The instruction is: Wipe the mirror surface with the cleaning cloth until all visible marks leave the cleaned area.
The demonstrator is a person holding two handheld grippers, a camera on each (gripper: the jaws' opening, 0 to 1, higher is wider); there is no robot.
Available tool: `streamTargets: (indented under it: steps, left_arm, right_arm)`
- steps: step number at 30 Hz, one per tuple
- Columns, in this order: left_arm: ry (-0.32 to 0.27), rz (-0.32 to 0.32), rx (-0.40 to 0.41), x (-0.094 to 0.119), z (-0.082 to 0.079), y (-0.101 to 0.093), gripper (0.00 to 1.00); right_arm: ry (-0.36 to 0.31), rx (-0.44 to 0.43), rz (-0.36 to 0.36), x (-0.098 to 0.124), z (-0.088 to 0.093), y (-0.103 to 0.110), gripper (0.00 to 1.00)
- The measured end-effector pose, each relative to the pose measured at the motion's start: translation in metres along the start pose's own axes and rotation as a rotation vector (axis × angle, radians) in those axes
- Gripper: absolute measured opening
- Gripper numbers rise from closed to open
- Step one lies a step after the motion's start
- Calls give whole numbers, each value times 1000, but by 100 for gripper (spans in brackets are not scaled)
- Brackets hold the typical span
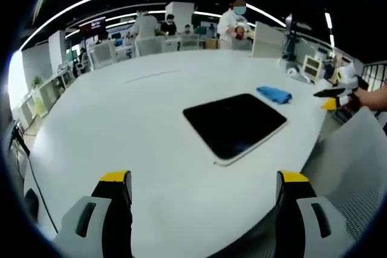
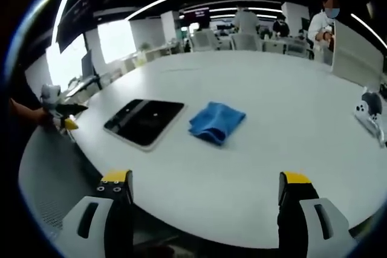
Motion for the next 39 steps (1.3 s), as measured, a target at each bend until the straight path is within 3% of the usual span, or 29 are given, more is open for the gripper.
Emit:
streamTargets:
  steps: [3,10,21,25,35,37,39]
  left_arm:
    - [4,4,-2,-1,1,0,100]
    - [1,2,-6,-1,0,0,100]
    - [9,-5,-15,-1,1,1,100]
    - [6,-10,-12,-1,1,2,100]
    - [-6,-5,-11,0,0,2,100]
    - [-72,-16,-40,3,-10,1,100]
    - [-60,-18,-40,4,-9,0,100]
  right_arm:
    - [33,-13,31,-1,2,-3,100]
    - [-2,-39,37,0,-11,-3,100]
    - [16,-85,20,2,-14,0,96]
    - [32,-16,21,4,-21,-1,93]
    - [39,-69,53,9,-61,-11,99]
    - [78,-36,67,8,-69,-12,100]
    - [87,-46,57,9,-81,-11,100]
Point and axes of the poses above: the point that each gripper's makers call its tool centre point, and the gripper's own axes: x roughly backward along the fingers, y roughly to its left, z roughly out of its underside, the point moved 8 cm from there along x, roughly backward along the fingers, and after that the axes turned 15 degrees about z, right-handed, at the moved point
